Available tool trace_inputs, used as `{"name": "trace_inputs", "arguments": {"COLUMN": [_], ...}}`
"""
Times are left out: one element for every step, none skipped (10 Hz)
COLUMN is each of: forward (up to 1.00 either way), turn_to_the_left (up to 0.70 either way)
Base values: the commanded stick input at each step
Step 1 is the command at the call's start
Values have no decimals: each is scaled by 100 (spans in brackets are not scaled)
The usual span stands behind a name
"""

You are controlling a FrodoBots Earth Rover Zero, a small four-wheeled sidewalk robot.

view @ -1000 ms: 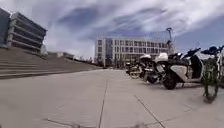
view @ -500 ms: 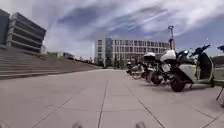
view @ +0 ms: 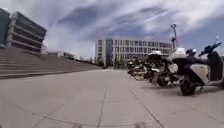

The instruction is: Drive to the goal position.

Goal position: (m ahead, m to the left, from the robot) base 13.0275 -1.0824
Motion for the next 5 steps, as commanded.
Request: {"name": "trace_inputs", "arguments": {"forward": [70,70,70,70,70], "turn_to_the_left": [0,0,0,0,0]}}
